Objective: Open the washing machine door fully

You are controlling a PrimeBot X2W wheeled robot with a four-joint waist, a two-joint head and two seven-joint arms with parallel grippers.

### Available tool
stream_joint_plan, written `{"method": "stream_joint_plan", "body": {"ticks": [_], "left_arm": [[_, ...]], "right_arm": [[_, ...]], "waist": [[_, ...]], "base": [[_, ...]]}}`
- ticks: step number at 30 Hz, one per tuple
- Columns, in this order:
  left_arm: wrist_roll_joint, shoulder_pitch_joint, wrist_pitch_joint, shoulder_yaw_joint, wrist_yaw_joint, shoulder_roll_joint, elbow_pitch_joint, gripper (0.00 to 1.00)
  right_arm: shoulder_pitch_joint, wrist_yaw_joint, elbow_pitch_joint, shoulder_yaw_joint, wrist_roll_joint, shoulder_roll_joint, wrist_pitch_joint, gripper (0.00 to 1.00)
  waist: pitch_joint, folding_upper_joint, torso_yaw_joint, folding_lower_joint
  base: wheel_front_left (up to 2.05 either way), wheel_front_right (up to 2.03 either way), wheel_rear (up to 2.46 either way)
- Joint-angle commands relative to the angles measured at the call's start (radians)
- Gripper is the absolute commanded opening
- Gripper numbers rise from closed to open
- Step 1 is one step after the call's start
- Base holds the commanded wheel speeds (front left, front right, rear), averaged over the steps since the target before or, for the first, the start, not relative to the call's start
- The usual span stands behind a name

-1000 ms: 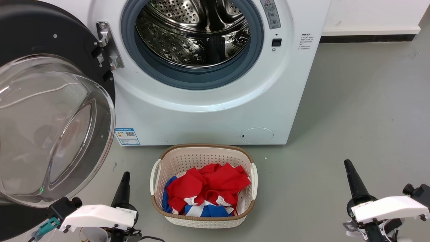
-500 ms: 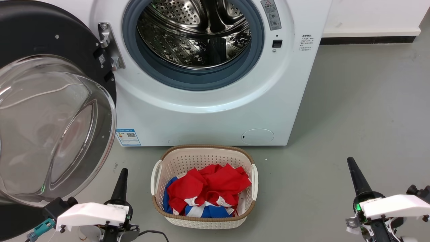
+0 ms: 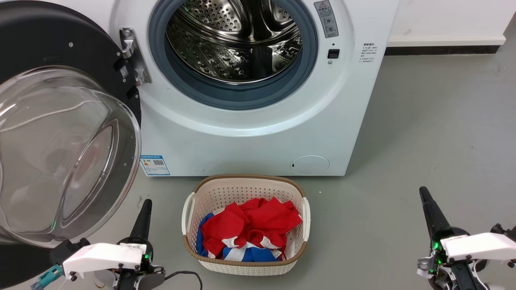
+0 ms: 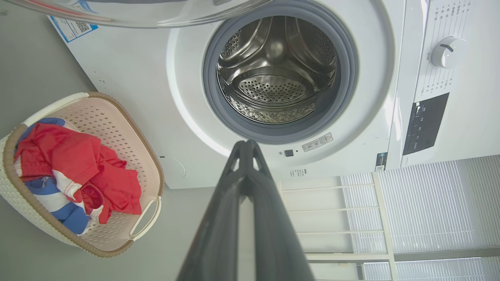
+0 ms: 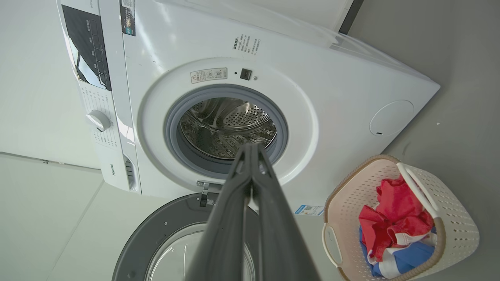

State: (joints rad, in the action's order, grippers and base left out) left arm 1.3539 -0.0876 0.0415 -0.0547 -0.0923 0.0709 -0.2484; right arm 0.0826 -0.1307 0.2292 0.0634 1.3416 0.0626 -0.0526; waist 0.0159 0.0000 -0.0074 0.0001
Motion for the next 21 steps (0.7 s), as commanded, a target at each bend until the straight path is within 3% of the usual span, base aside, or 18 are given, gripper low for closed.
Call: {"method": "stream_joint_plan", "body": {"ticks": [1,21], "left_arm": [[0.024,-0.018,0.009,-0.009,-0.007,-0.002,0.007,0.00],[0.165,-0.025,0.049,-0.041,-0.028,-0.013,0.006,0.00]], "right_arm": [[0.019,0.000,-0.002,0.005,0.029,0.004,-0.005,0.00],[0.024,0.000,0.009,0.023,0.182,0.002,-0.032,0.00]], "waist": [[-0.001,0.0000,0.000,0.0000],[-0.007,0.0000,0.004,-0.0001]], "base": [[0.00,0.00,0.00],[0.00,0.00,0.00]]}}
